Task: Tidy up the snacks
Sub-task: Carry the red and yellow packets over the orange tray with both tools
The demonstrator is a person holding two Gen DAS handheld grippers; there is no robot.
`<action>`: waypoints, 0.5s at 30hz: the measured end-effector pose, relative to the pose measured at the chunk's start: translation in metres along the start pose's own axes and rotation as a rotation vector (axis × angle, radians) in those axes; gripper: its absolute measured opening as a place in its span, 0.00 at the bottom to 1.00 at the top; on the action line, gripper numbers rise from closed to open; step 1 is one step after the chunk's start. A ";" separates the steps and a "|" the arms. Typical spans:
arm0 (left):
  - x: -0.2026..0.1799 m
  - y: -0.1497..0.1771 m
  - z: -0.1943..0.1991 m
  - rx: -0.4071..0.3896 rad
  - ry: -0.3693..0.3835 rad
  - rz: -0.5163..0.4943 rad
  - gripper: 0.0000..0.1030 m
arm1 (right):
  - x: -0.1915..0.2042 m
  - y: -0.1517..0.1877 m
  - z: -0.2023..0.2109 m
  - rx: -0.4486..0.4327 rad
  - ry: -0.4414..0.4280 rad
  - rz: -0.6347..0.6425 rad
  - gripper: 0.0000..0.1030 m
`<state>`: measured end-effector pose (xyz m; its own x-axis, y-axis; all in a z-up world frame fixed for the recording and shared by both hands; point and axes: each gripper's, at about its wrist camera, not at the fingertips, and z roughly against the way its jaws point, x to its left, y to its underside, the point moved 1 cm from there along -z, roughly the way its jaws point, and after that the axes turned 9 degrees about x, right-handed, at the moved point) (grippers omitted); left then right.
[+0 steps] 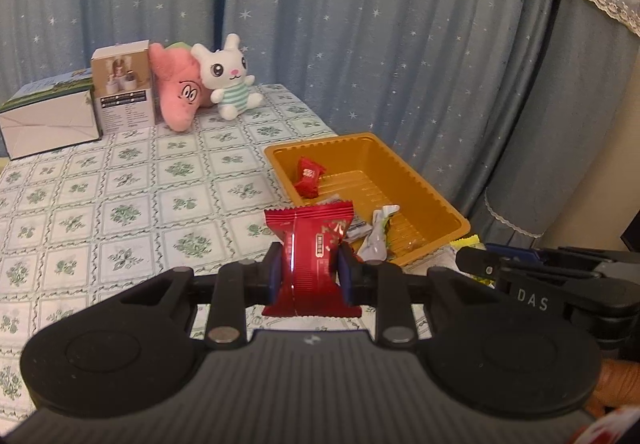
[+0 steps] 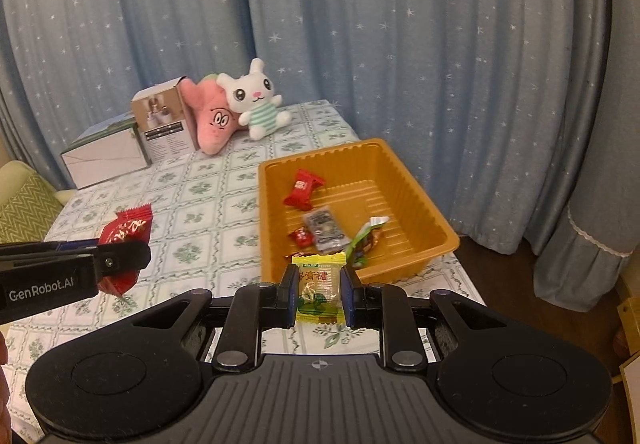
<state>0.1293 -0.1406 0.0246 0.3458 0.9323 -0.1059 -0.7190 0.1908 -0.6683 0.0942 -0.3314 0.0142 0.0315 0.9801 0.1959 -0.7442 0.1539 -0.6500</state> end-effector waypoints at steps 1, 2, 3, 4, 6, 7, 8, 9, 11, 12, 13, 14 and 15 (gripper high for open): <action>-0.003 -0.003 -0.003 0.001 0.004 -0.007 0.25 | -0.002 0.000 -0.001 0.000 0.003 -0.001 0.21; -0.006 -0.005 -0.005 0.002 0.007 -0.013 0.25 | -0.004 -0.001 -0.002 0.001 0.005 -0.003 0.21; -0.008 -0.008 -0.008 0.003 0.011 -0.018 0.25 | -0.006 -0.002 -0.003 0.002 0.007 -0.005 0.21; -0.010 -0.010 -0.012 0.005 0.015 -0.023 0.25 | -0.007 -0.003 -0.004 0.003 0.010 -0.006 0.21; -0.014 -0.016 -0.019 0.010 0.024 -0.032 0.25 | -0.011 -0.005 -0.007 0.006 0.015 -0.008 0.21; -0.016 -0.019 -0.023 0.013 0.028 -0.036 0.25 | -0.014 -0.007 -0.009 0.007 0.017 -0.010 0.21; -0.018 -0.021 -0.027 0.014 0.030 -0.042 0.25 | -0.016 -0.009 -0.011 0.009 0.020 -0.012 0.21; -0.020 -0.024 -0.030 0.014 0.031 -0.049 0.25 | -0.019 -0.010 -0.013 0.010 0.023 -0.013 0.21; -0.024 -0.030 -0.038 0.018 0.037 -0.057 0.25 | -0.025 -0.015 -0.017 0.009 0.030 -0.021 0.21; -0.025 -0.032 -0.042 0.020 0.041 -0.062 0.25 | -0.027 -0.017 -0.020 0.010 0.031 -0.023 0.21; -0.026 -0.035 -0.046 0.021 0.044 -0.066 0.25 | -0.030 -0.020 -0.023 0.011 0.033 -0.024 0.21; -0.027 -0.037 -0.050 0.024 0.047 -0.068 0.25 | -0.032 -0.023 -0.026 0.011 0.035 -0.021 0.21; -0.027 -0.039 -0.055 0.027 0.051 -0.070 0.25 | -0.035 -0.025 -0.029 0.011 0.037 -0.018 0.21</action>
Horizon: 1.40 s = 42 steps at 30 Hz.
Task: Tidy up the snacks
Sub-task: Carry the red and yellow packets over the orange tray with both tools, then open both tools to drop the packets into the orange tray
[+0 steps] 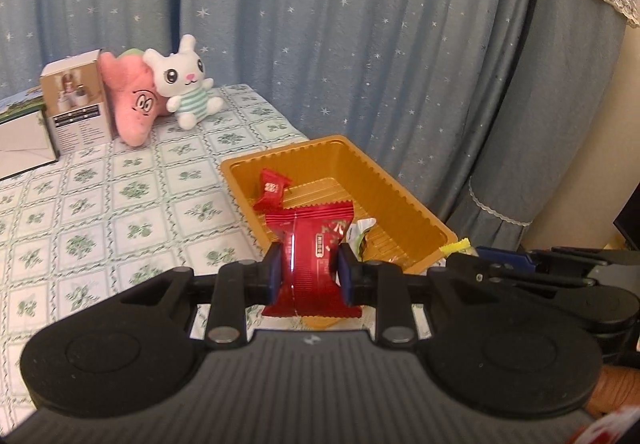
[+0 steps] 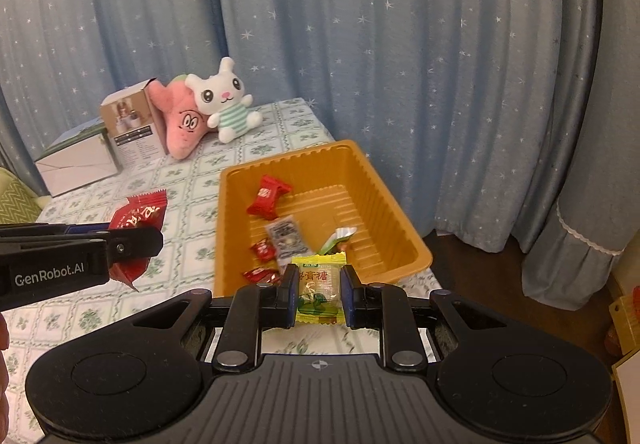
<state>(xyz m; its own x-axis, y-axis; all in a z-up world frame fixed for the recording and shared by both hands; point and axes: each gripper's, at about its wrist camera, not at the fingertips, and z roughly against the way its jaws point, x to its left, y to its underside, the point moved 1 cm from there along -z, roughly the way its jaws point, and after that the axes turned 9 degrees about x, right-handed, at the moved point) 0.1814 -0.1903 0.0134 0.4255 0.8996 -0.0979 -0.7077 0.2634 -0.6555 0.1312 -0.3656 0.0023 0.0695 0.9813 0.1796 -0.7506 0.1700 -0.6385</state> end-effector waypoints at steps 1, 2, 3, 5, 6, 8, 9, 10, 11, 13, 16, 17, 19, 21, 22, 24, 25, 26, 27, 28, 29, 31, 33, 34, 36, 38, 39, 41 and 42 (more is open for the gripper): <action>0.000 -0.003 -0.005 0.004 0.003 -0.001 0.25 | -0.002 -0.003 -0.003 0.000 0.000 0.003 0.21; 0.001 -0.005 -0.011 0.008 0.007 -0.001 0.25 | -0.005 -0.006 -0.007 0.000 -0.001 0.005 0.21; 0.002 -0.007 -0.016 0.013 0.011 -0.001 0.25 | -0.007 -0.010 -0.011 -0.001 -0.003 0.007 0.21; 0.003 -0.011 -0.028 0.026 0.014 -0.001 0.25 | -0.012 -0.018 -0.020 0.001 -0.010 0.009 0.21; 0.004 -0.013 -0.034 0.031 0.017 -0.001 0.25 | -0.014 -0.021 -0.024 0.001 -0.009 0.010 0.21; 0.006 -0.017 -0.044 0.040 0.019 0.001 0.25 | -0.019 -0.029 -0.033 0.003 -0.006 0.012 0.21; 0.006 -0.019 -0.049 0.044 0.020 0.000 0.25 | -0.022 -0.033 -0.038 0.005 -0.009 0.010 0.21; 0.007 -0.020 -0.054 0.047 0.021 0.000 0.25 | -0.024 -0.037 -0.042 0.007 -0.010 0.009 0.21; 0.008 -0.022 -0.059 0.049 0.023 0.000 0.25 | -0.025 -0.040 -0.046 0.009 -0.007 0.011 0.21; 0.008 -0.025 -0.069 0.058 0.027 -0.002 0.25 | -0.027 -0.046 -0.055 0.012 -0.004 0.016 0.21; 0.008 -0.029 -0.083 0.072 0.035 -0.002 0.25 | -0.030 -0.054 -0.066 0.019 -0.007 0.018 0.21; 0.008 -0.030 -0.087 0.074 0.039 -0.003 0.25 | -0.031 -0.056 -0.070 0.020 -0.006 0.020 0.21; 0.008 -0.032 -0.096 0.080 0.040 -0.007 0.25 | -0.032 -0.060 -0.077 0.024 -0.003 0.020 0.21; 0.008 -0.035 -0.103 0.086 0.039 0.000 0.25 | -0.034 -0.062 -0.081 0.025 0.001 0.016 0.21; 0.008 -0.036 -0.107 0.090 0.042 0.004 0.25 | -0.034 -0.063 -0.083 0.025 0.004 0.012 0.21; 0.007 -0.038 -0.112 0.092 0.045 0.001 0.25 | -0.036 -0.063 -0.086 0.025 0.007 0.007 0.21; 0.007 -0.039 -0.115 0.086 0.048 0.000 0.25 | -0.036 -0.063 -0.087 0.025 0.007 0.006 0.21; 0.008 -0.040 -0.117 0.077 0.055 0.005 0.30 | -0.037 -0.063 -0.088 0.026 0.009 0.006 0.21; 0.010 -0.041 -0.118 0.074 0.066 0.011 0.36 | -0.037 -0.063 -0.088 0.027 0.009 0.006 0.21; 0.012 -0.042 -0.118 0.068 0.073 0.017 0.49 | -0.037 -0.063 -0.088 0.029 0.008 0.007 0.21; 0.015 -0.042 -0.117 0.059 0.072 0.018 0.53 | -0.038 -0.062 -0.088 0.030 0.009 0.007 0.21; 0.020 -0.041 -0.114 0.057 0.059 0.018 0.53 | -0.039 -0.061 -0.089 0.032 0.012 0.006 0.21; 0.028 -0.038 -0.109 0.054 0.041 0.033 0.53 | -0.041 -0.060 -0.089 0.034 0.009 -0.002 0.21; 0.031 -0.036 -0.107 0.052 0.031 0.040 0.53 | -0.042 -0.059 -0.089 0.037 0.006 -0.007 0.21; 0.037 -0.031 -0.102 0.045 0.000 0.038 0.53 | -0.041 -0.059 -0.090 0.041 -0.006 -0.011 0.21; 0.040 -0.026 -0.096 0.036 -0.049 0.010 0.54 | -0.038 -0.060 -0.090 0.042 -0.019 -0.006 0.21; 0.041 -0.024 -0.093 0.032 -0.063 0.004 0.55 | -0.036 -0.061 -0.090 0.041 -0.024 -0.003 0.21; 0.046 -0.019 -0.089 0.030 -0.075 0.013 0.60 | -0.031 -0.063 -0.090 0.040 -0.039 0.000 0.21; 0.048 -0.017 -0.088 0.030 -0.079 0.019 0.60 | -0.029 -0.065 -0.090 0.039 -0.047 0.000 0.21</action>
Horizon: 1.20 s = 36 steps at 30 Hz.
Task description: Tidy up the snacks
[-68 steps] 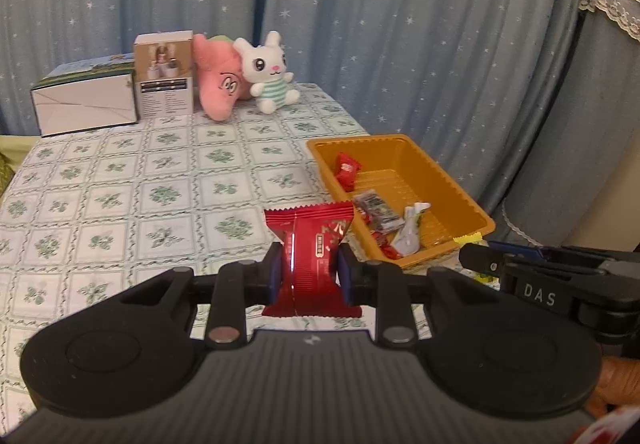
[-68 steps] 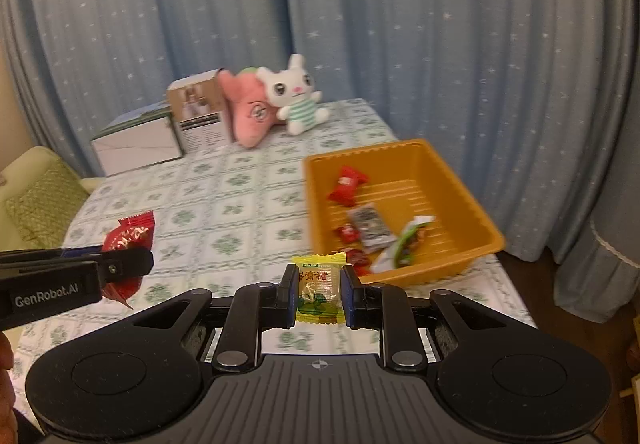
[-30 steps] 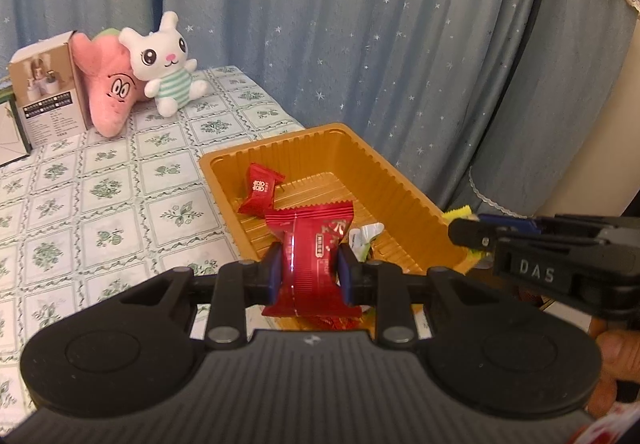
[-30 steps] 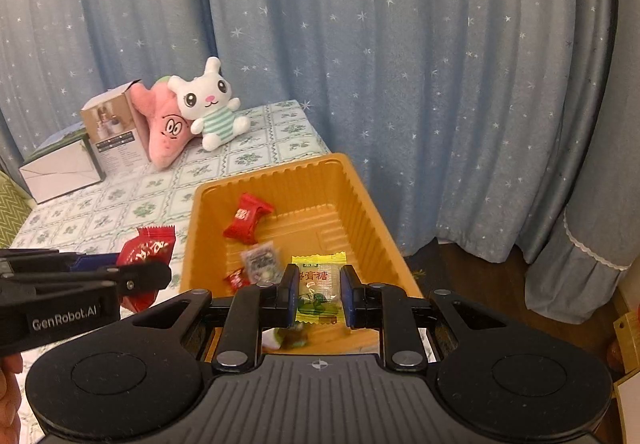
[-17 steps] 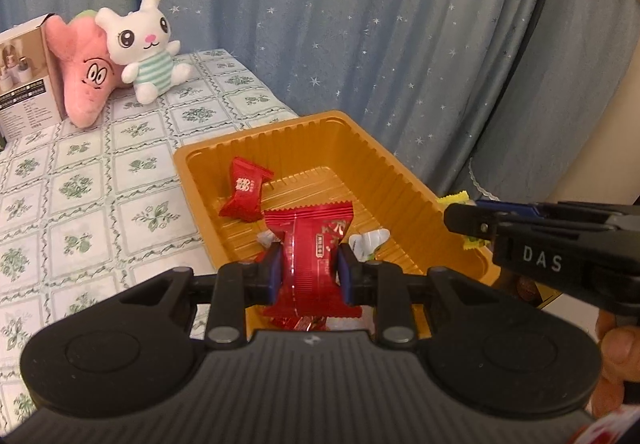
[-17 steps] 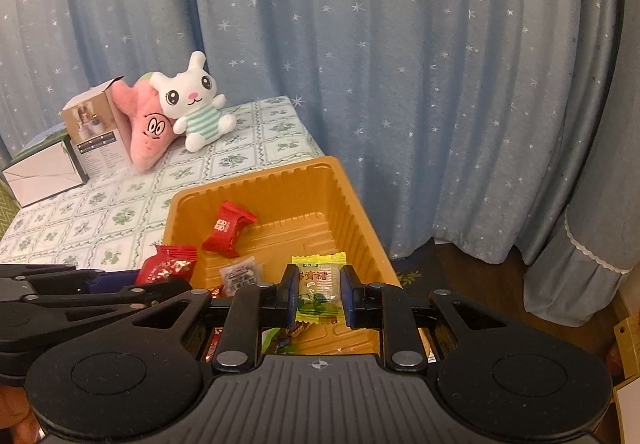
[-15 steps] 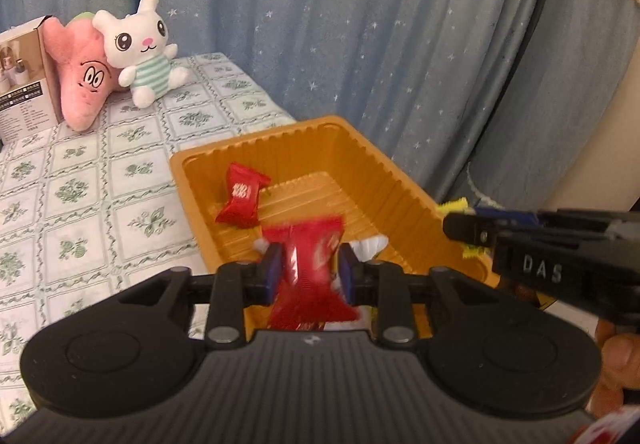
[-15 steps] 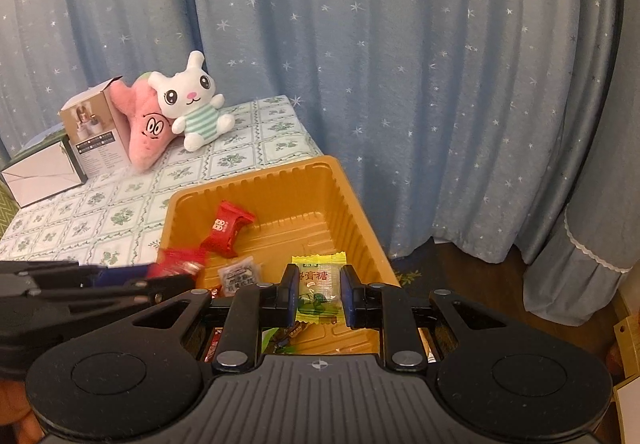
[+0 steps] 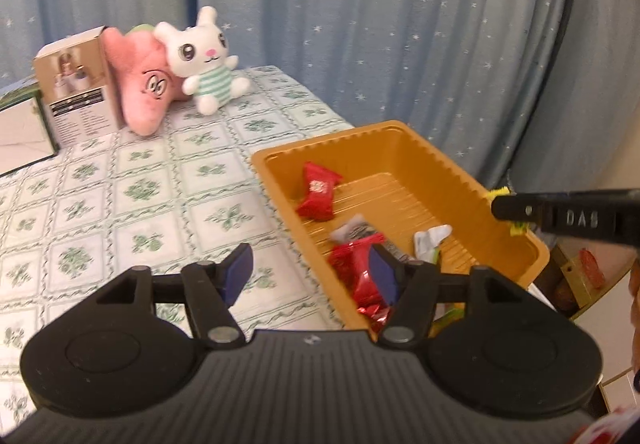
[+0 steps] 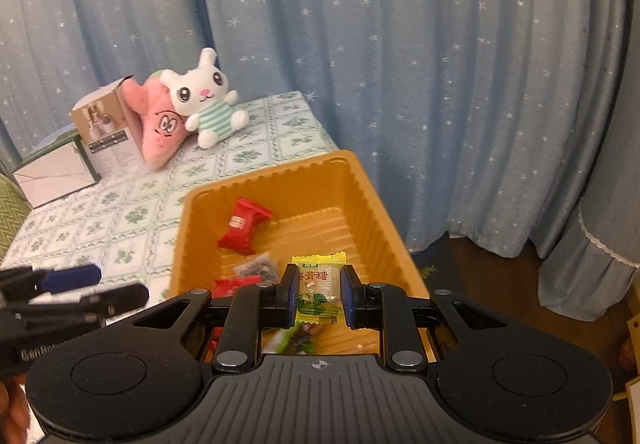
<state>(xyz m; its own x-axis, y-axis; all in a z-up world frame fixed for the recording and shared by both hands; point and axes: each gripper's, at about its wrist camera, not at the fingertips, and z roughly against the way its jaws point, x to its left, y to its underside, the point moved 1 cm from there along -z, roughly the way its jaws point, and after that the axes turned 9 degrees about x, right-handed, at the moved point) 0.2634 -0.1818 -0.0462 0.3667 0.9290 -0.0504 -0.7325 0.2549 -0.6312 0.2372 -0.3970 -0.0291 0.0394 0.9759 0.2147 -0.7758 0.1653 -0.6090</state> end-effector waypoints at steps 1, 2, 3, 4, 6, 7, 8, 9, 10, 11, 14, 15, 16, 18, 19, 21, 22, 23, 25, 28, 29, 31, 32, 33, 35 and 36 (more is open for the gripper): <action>0.003 0.002 0.000 0.003 -0.001 0.005 0.60 | 0.002 -0.002 -0.001 -0.002 -0.006 0.000 0.21; 0.004 0.004 0.000 0.010 -0.001 0.008 0.60 | 0.004 -0.004 -0.001 -0.003 -0.011 0.000 0.21; 0.005 0.005 0.001 0.015 0.000 0.012 0.60 | 0.006 -0.006 -0.002 -0.004 -0.016 -0.002 0.21; 0.007 0.007 0.001 0.019 -0.001 0.016 0.60 | 0.009 -0.008 -0.003 -0.007 -0.024 -0.004 0.21; 0.009 0.010 0.001 0.023 -0.004 0.023 0.62 | 0.012 -0.012 -0.005 -0.009 -0.053 -0.009 0.22; 0.010 0.011 0.002 0.024 -0.005 0.028 0.65 | 0.012 -0.014 -0.006 -0.007 -0.075 -0.014 0.22; 0.011 0.013 0.002 0.026 -0.005 0.031 0.68 | 0.012 -0.016 -0.007 -0.004 -0.083 -0.020 0.22; 0.011 0.014 0.002 0.027 -0.007 0.033 0.70 | 0.013 -0.016 -0.007 -0.004 -0.079 -0.022 0.24; 0.012 0.016 0.003 0.029 -0.010 0.035 0.72 | 0.014 -0.017 -0.007 -0.007 -0.071 -0.021 0.28; 0.014 0.017 0.004 0.032 -0.010 0.038 0.73 | 0.014 -0.017 -0.005 -0.014 -0.067 -0.025 0.46; 0.018 0.023 0.007 0.037 -0.004 0.061 0.75 | 0.011 -0.013 0.003 -0.034 -0.066 -0.049 0.64; 0.019 0.025 0.009 0.040 -0.003 0.067 0.75 | 0.009 -0.012 0.005 -0.033 -0.060 -0.056 0.64; 0.020 0.027 0.012 0.042 -0.003 0.070 0.76 | 0.007 -0.010 0.008 -0.031 -0.055 -0.065 0.64; 0.021 0.031 0.018 0.038 -0.012 0.074 0.81 | 0.003 -0.007 0.015 -0.032 -0.047 -0.083 0.64; 0.021 0.033 0.021 0.035 -0.015 0.075 0.85 | 0.001 -0.005 0.019 -0.034 -0.042 -0.091 0.64; 0.021 0.038 0.029 0.032 -0.017 0.079 0.88 | -0.002 0.000 0.028 -0.034 -0.034 -0.108 0.64; 0.022 0.040 0.033 0.031 -0.015 0.082 0.90 | -0.005 0.002 0.034 -0.031 -0.033 -0.115 0.64; 0.021 0.043 0.038 0.028 -0.014 0.083 0.92 | -0.006 0.006 0.039 -0.027 -0.029 -0.122 0.64; 0.021 0.047 0.048 0.019 -0.017 0.088 0.95 | -0.007 0.013 0.049 -0.022 -0.025 -0.130 0.64; 0.019 0.055 0.064 0.007 -0.024 0.091 0.99 | -0.006 0.023 0.064 -0.019 -0.028 -0.134 0.64; 0.018 0.057 0.069 0.004 -0.028 0.086 0.99 | -0.005 0.027 0.070 -0.019 -0.029 -0.134 0.64; 0.017 0.063 0.080 -0.001 -0.032 0.085 1.00 | 0.000 0.035 0.081 -0.013 -0.029 -0.128 0.65; 0.016 0.064 0.085 -0.001 -0.031 0.088 1.00 | 0.003 0.039 0.085 -0.010 -0.029 -0.123 0.65; 0.016 0.067 0.090 -0.002 -0.028 0.093 1.00 | 0.006 0.043 0.090 -0.005 -0.026 -0.115 0.66; 0.014 0.071 0.100 -0.004 -0.022 0.104 1.00 | 0.016 0.052 0.099 0.001 -0.019 -0.090 0.67; 0.014 0.073 0.105 -0.003 -0.022 0.112 1.00 | 0.020 0.056 0.104 0.002 -0.014 -0.077 0.67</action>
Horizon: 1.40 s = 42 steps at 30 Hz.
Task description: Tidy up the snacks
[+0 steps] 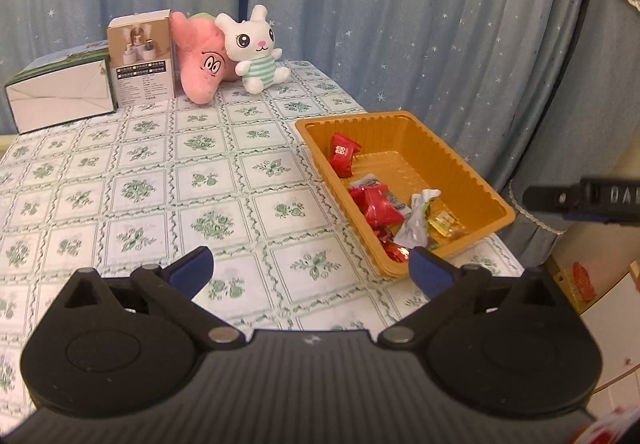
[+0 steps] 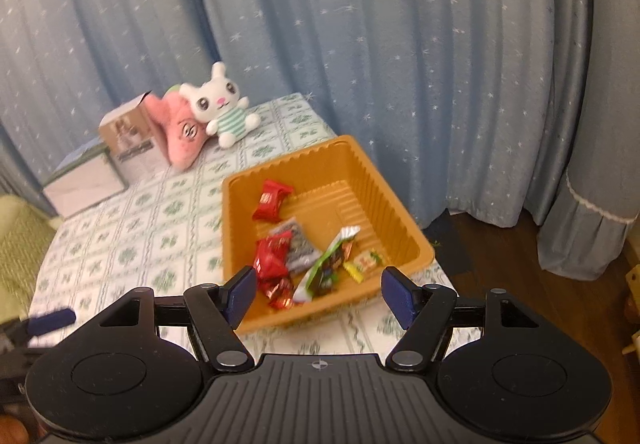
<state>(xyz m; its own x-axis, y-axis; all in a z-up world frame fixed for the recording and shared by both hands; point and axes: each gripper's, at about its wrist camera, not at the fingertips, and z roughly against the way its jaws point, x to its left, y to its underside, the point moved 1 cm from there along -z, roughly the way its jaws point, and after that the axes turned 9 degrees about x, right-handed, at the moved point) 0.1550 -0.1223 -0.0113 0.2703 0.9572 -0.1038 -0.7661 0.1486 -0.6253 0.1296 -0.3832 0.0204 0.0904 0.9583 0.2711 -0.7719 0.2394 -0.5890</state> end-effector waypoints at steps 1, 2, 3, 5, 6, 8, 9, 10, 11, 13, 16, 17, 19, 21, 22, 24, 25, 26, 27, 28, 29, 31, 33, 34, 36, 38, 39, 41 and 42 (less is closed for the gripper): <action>-0.001 0.002 0.006 -0.001 0.001 0.009 1.00 | 0.006 0.004 0.004 -0.001 0.007 0.013 0.67; -0.001 0.004 0.012 -0.002 0.002 0.019 1.00 | 0.010 0.008 0.008 -0.002 0.010 0.025 0.68; -0.001 0.006 0.017 -0.002 0.003 0.027 1.00 | 0.014 0.012 0.012 -0.001 0.011 0.036 0.68; -0.001 0.010 0.030 -0.009 -0.004 0.043 1.00 | 0.022 0.019 0.019 0.001 0.012 0.052 0.69; -0.001 0.011 0.035 -0.014 -0.008 0.046 1.00 | 0.026 0.022 0.022 0.002 0.014 0.056 0.69; -0.002 0.014 0.047 -0.024 -0.025 0.051 1.00 | 0.032 0.029 0.028 0.007 0.016 0.061 0.71; -0.002 0.016 0.054 -0.031 -0.032 0.052 1.00 | 0.035 0.033 0.031 0.008 0.015 0.063 0.71; -0.001 0.018 0.060 -0.039 -0.037 0.055 1.00 | 0.038 0.036 0.034 0.008 0.010 0.066 0.71; 0.000 0.020 0.065 -0.044 -0.043 0.060 1.00 | 0.041 0.039 0.037 0.007 0.003 0.073 0.71; 0.002 0.023 0.076 -0.057 -0.047 0.073 1.00 | 0.047 0.044 0.044 0.008 0.000 0.089 0.71; 0.003 0.029 0.090 -0.070 -0.051 0.080 1.00 | 0.054 0.051 0.056 -0.002 0.000 0.100 0.72; 0.003 0.031 0.095 -0.074 -0.052 0.083 1.00 | 0.055 0.053 0.060 -0.006 0.002 0.102 0.72; 0.003 0.034 0.102 -0.079 -0.051 0.089 1.00 | 0.060 0.056 0.067 -0.009 0.011 0.110 0.72; 0.004 0.037 0.109 -0.076 -0.044 0.094 1.00 | 0.064 0.059 0.073 -0.012 0.016 0.118 0.72; 0.004 0.038 0.112 -0.073 -0.043 0.092 1.00 | 0.065 0.061 0.075 -0.013 0.017 0.118 0.72; 0.004 0.042 0.119 -0.073 -0.046 0.090 1.00 | 0.067 0.064 0.081 -0.012 0.010 0.112 0.72; 0.005 0.044 0.122 -0.075 -0.047 0.095 1.00 | 0.068 0.066 0.083 -0.009 0.005 0.111 0.72; 0.006 0.046 0.125 -0.076 -0.048 0.100 1.00 | 0.070 0.067 0.085 -0.009 0.000 0.114 0.72; 0.006 0.049 0.128 -0.075 -0.050 0.102 1.00 | 0.072 0.069 0.087 -0.009 0.001 0.119 0.72; 0.006 0.050 0.130 -0.074 -0.053 0.103 1.00 | 0.075 0.070 0.089 -0.010 0.002 0.126 0.72; 0.006 0.052 0.132 -0.074 -0.055 0.102 1.00 | 0.077 0.072 0.091 -0.012 0.001 0.132 0.72; 0.006 0.056 0.137 -0.076 -0.061 0.101 1.00 | 0.081 0.075 0.095 -0.016 -0.003 0.140 0.72; 0.006 0.059 0.140 -0.077 -0.072 0.099 1.00 | 0.085 0.079 0.100 -0.018 -0.003 0.147 0.72; 0.005 0.061 0.142 -0.078 -0.081 0.102 1.00 | 0.086 0.081 0.101 -0.018 -0.004 0.150 0.72; 0.005 0.064 0.145 -0.077 -0.100 0.110 1.00 | 0.087 0.083 0.104 -0.017 -0.007 0.159 0.72; 0.004 0.066 0.147 -0.079 -0.107 0.110 1.00 | 0.088 0.087 0.106 -0.017 -0.009 0.160 0.72; 0.004 0.067 0.148 -0.079 -0.108 0.107 1.00 | 0.088 0.088 0.107 -0.017 -0.011 0.160 0.72; 0.003 0.069 0.149 -0.080 -0.111 0.100 1.00 | 0.089 0.090 0.109 -0.017 -0.013 0.160 0.72; 0.002 0.070 0.149 -0.080 -0.111 0.098 1.00 | 0.090 0.091 0.110 -0.018 -0.015 0.162 0.72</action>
<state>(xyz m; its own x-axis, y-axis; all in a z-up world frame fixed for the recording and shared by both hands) 0.0149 -0.0729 0.0601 0.1274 0.9883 -0.0838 -0.7356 0.0375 -0.6764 -0.0020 -0.2927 0.0746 -0.0435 0.9822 0.1826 -0.7641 0.0850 -0.6394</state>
